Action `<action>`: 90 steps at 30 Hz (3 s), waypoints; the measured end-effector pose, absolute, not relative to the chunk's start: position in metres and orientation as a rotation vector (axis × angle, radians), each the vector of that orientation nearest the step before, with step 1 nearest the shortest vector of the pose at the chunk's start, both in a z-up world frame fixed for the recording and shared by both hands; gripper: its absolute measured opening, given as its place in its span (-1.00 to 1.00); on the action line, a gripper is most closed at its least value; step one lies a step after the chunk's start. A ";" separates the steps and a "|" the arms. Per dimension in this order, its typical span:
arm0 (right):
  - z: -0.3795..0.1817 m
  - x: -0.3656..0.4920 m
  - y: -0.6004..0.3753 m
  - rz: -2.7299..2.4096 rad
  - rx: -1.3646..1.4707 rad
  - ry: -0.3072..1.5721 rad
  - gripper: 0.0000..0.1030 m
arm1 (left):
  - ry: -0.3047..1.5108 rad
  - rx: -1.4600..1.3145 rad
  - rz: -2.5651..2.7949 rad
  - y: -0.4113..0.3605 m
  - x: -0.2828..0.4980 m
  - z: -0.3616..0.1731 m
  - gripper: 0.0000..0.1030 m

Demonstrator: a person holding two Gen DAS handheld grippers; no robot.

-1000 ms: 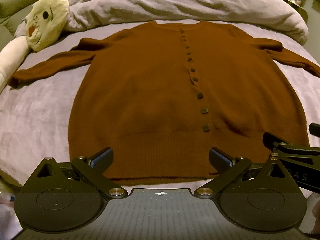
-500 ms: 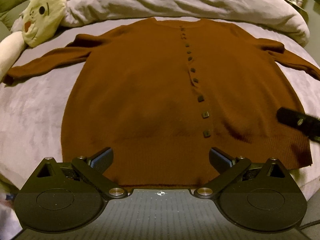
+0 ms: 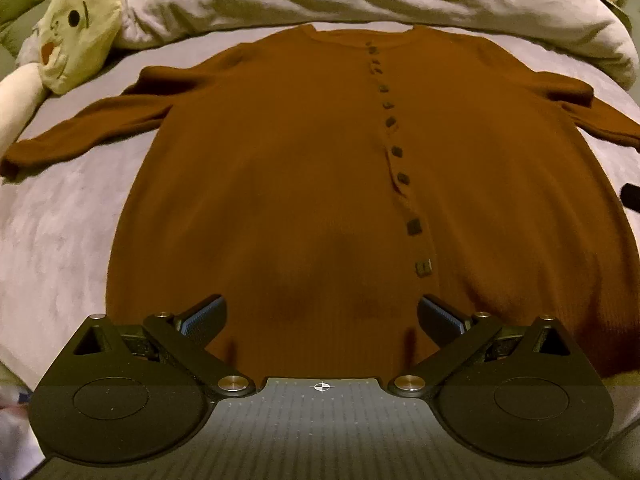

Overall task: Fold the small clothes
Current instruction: 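Grasp the brown cardigan's sleeve cuff with the right gripper, then carry the sleeve across the cardigan body with the right gripper and release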

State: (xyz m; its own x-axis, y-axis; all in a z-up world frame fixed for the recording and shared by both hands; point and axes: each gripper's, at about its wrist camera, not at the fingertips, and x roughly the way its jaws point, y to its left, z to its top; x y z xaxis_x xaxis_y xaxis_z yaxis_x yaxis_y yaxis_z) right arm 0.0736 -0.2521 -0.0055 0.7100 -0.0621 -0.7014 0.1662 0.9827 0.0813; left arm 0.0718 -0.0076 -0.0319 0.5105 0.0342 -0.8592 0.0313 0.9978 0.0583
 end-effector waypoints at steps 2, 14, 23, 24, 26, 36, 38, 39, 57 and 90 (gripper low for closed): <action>-0.008 0.083 -0.263 -0.149 0.135 0.764 0.92 | 1.029 0.090 0.010 -0.012 0.080 -0.032 1.00; -0.044 0.127 -0.471 -0.395 0.786 0.586 0.17 | 1.046 0.111 0.027 -0.029 0.125 -0.043 1.00; -0.087 0.111 -0.573 -0.575 1.251 0.318 -0.33 | 1.084 0.062 0.016 -0.026 0.138 -0.054 1.00; -0.089 0.115 -0.575 -0.585 1.254 0.311 -0.34 | 1.086 0.066 0.011 -0.026 0.139 -0.055 1.00; -0.089 0.122 -0.577 -0.607 1.249 0.308 -0.46 | 1.086 0.067 0.004 -0.025 0.138 -0.056 1.00; -0.089 0.107 -0.583 -0.625 1.352 0.283 -0.46 | 1.078 0.038 -0.037 -0.018 0.136 -0.059 1.00; -0.090 0.110 -0.585 -0.637 1.379 0.276 -0.46 | 1.081 0.036 -0.022 -0.018 0.137 -0.054 1.00; -0.089 0.113 -0.585 -0.647 1.372 0.288 -0.46 | 1.073 0.027 -0.014 -0.018 0.136 -0.051 1.00; 0.045 0.194 -0.365 -0.054 0.468 0.410 -0.84 | 0.930 -0.099 -0.110 -0.011 0.163 0.000 1.00; -0.059 0.117 -0.380 -0.250 0.727 0.526 -0.47 | 1.027 -0.270 -0.662 -0.193 0.302 -0.020 1.00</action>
